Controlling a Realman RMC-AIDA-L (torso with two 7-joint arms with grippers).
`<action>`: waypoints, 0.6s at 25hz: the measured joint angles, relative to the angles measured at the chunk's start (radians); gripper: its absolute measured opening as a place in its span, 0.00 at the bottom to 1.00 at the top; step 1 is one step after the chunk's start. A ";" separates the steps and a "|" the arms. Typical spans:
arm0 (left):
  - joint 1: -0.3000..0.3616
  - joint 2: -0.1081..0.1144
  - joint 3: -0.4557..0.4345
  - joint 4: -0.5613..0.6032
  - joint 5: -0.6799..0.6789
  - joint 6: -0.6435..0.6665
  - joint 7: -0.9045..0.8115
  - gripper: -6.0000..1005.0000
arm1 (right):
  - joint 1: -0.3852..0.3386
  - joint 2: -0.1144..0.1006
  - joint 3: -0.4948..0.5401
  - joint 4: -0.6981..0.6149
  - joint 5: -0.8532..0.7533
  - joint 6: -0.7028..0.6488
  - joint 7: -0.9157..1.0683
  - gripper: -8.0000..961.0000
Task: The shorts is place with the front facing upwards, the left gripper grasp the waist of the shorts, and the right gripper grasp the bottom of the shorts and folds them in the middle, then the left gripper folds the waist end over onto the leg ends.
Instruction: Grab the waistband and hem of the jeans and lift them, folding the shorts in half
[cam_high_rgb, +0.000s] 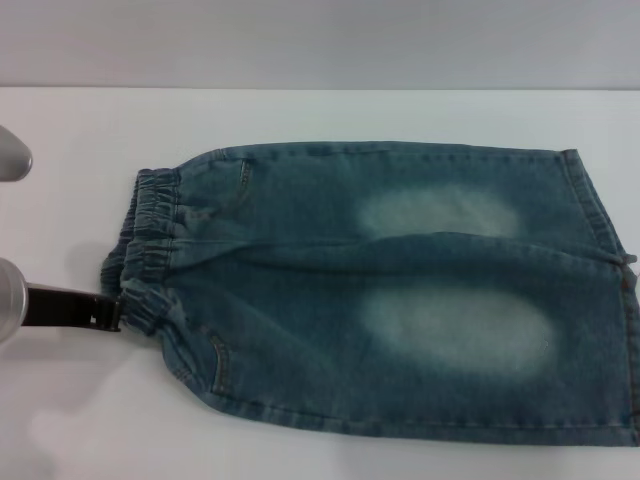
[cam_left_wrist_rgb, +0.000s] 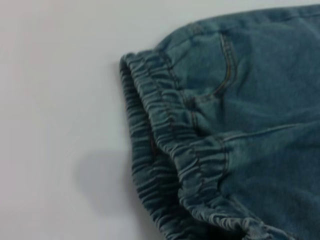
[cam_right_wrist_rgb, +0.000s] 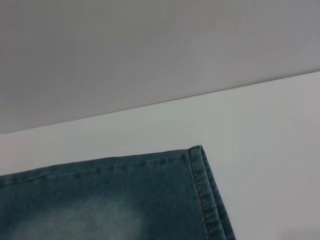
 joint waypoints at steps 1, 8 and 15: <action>0.000 0.000 0.000 0.000 0.000 0.000 0.000 0.01 | 0.000 0.000 -0.001 -0.002 0.000 0.001 0.000 0.84; -0.002 0.001 -0.007 -0.032 0.001 -0.023 0.001 0.01 | 0.000 0.000 -0.009 -0.022 0.001 0.020 0.000 0.84; -0.008 0.003 -0.008 -0.037 0.005 -0.034 0.005 0.01 | -0.026 0.002 -0.065 -0.030 0.003 0.085 0.008 0.84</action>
